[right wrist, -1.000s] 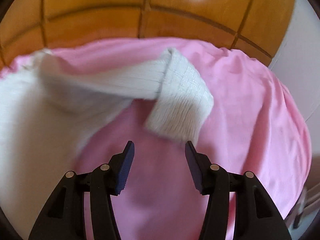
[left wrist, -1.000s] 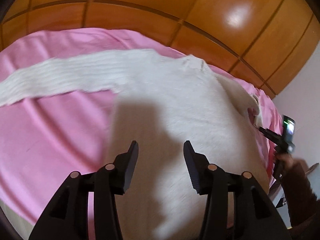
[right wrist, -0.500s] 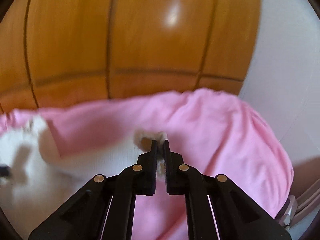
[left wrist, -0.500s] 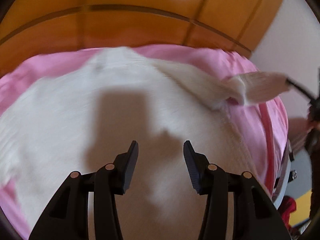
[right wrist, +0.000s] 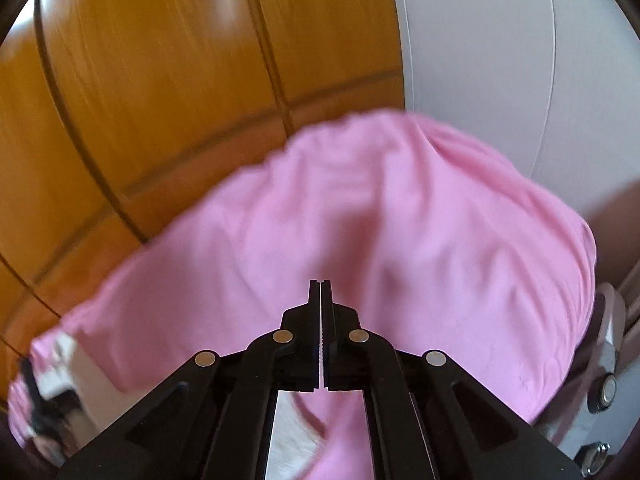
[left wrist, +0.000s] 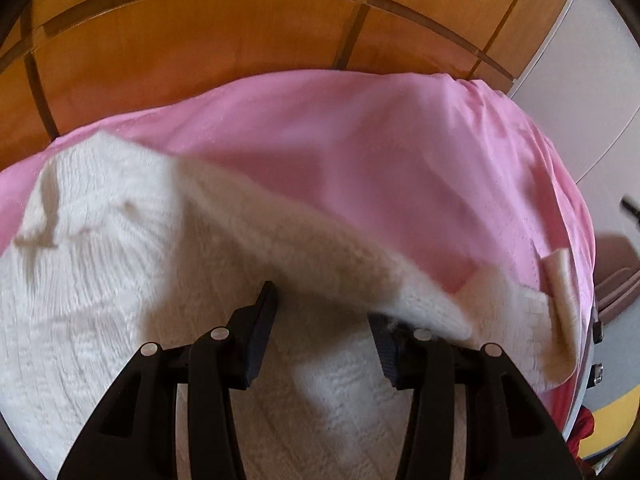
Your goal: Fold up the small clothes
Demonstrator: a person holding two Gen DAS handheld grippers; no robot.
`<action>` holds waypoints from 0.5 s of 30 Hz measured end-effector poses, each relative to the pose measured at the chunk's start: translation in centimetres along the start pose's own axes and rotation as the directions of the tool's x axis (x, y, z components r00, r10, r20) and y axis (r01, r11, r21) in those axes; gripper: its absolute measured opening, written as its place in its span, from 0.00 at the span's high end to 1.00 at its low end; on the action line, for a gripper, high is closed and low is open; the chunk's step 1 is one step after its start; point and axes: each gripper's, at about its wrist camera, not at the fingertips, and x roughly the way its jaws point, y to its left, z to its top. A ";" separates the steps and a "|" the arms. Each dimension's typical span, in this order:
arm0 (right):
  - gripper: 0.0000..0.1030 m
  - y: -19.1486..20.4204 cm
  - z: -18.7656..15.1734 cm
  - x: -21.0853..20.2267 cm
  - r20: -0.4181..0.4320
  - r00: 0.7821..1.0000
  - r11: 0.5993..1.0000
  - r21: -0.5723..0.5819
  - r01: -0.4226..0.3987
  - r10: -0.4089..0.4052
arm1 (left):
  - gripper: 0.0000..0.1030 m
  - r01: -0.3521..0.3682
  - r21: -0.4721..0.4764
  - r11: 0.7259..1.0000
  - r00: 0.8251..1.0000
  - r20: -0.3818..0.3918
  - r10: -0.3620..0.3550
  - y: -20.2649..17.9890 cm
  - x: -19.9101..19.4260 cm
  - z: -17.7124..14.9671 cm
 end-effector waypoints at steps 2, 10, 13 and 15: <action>1.00 -0.1 -2.6 0.7 -0.057 0.998 0.999 -0.008 -0.037 0.036 | 0.57 0.000 0.005 1.000 1.000 0.003 0.000 0.2 0.0 -0.1; 0.44 3.8 -10.8 1.4 -0.181 0.976 0.967 -0.204 -0.155 0.118 | 0.57 -0.016 0.012 1.000 1.000 0.005 0.016 0.4 -0.3 -1.2; 0.45 4.8 -10.3 4.9 -0.210 0.975 0.951 -0.282 -0.128 0.069 | 0.56 -0.026 0.019 0.999 1.000 0.002 0.026 0.5 -0.7 -1.6; 0.45 4.9 -9.9 7.4 -0.274 0.960 0.939 -0.311 -0.144 0.056 | 0.56 -0.029 0.019 0.999 1.000 -0.001 0.029 0.5 -0.9 -1.8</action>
